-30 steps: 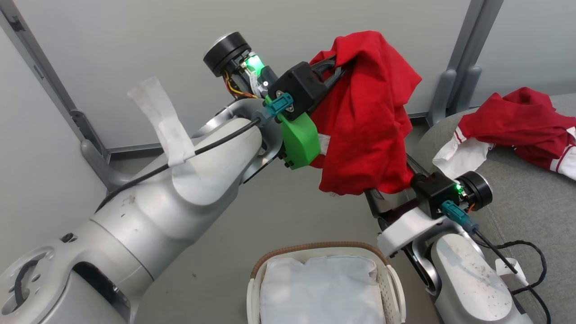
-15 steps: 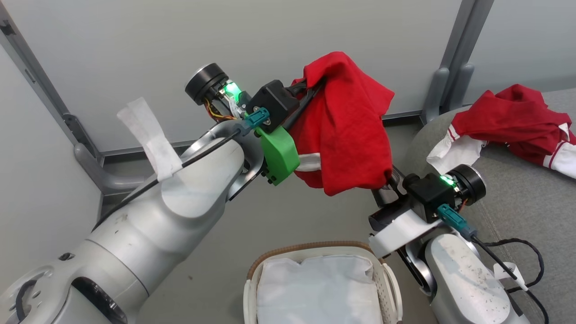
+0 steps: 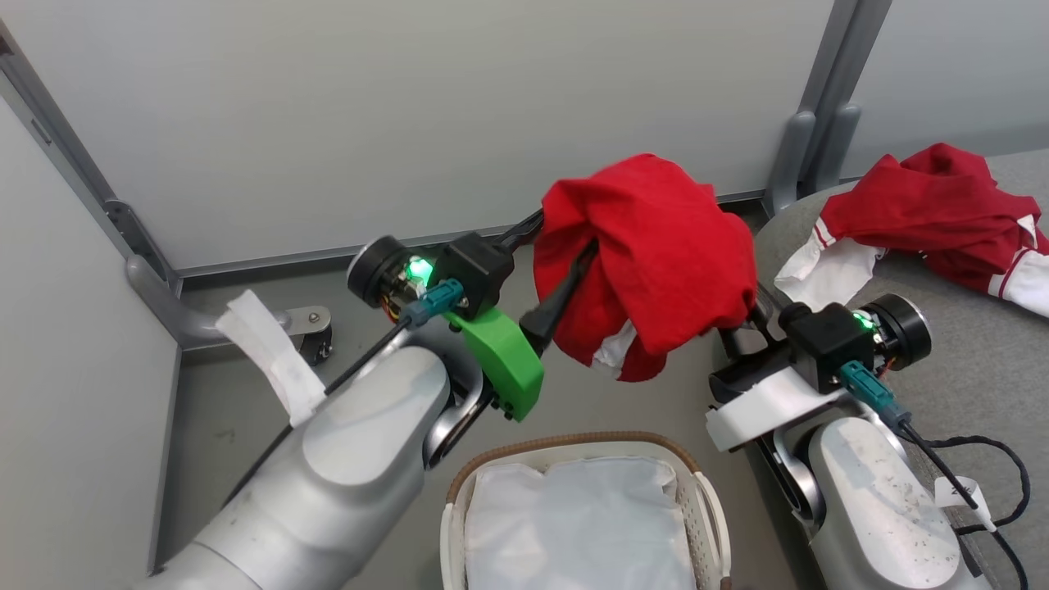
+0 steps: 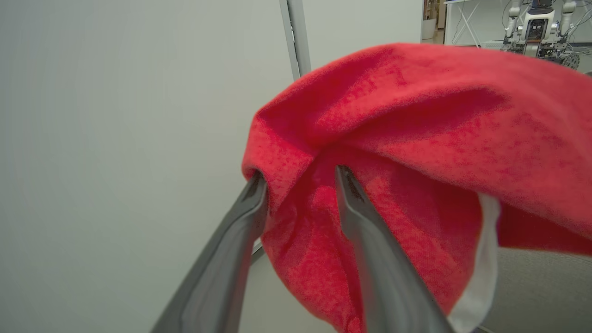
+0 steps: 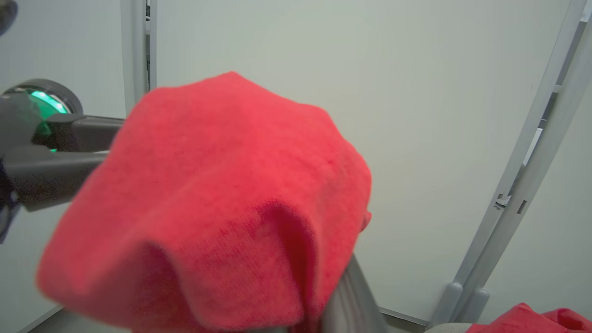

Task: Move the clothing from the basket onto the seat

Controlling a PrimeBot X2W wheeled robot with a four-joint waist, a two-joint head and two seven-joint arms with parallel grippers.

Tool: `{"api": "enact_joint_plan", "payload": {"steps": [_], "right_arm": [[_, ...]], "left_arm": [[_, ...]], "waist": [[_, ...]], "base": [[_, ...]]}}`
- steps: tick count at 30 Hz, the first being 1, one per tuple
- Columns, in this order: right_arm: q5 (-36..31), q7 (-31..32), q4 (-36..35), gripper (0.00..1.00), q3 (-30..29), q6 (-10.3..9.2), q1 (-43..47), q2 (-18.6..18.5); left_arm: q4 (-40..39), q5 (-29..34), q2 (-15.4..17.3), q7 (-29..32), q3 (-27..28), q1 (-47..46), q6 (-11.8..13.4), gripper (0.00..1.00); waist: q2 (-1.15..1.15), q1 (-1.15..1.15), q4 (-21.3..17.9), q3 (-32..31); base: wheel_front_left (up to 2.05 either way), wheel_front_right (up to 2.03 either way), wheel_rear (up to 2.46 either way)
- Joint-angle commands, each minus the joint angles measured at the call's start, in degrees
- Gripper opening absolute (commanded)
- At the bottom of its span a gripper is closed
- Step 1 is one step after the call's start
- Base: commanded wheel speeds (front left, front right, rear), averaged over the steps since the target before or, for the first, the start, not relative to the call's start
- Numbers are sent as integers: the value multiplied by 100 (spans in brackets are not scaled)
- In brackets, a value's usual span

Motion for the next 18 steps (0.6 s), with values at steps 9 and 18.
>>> {"api": "enact_joint_plan", "payload": {"steps": [9, 18], "right_arm": [[-215, -28, -34, 0, -514, -8, 126, -21], [-398, -28, -16, 0, -777, -8, 173, -22]], "left_arm": [[-428, 321, -188, 4, 914, 1232, 77, 100], [-718, 902, -333, 4, 1497, 2067, 0, 100]], "waist": [[0, 0, 8, 143], [0, 0, -58, 312]], "base": [[0, 0, 0], [0, 0, 0]]}}
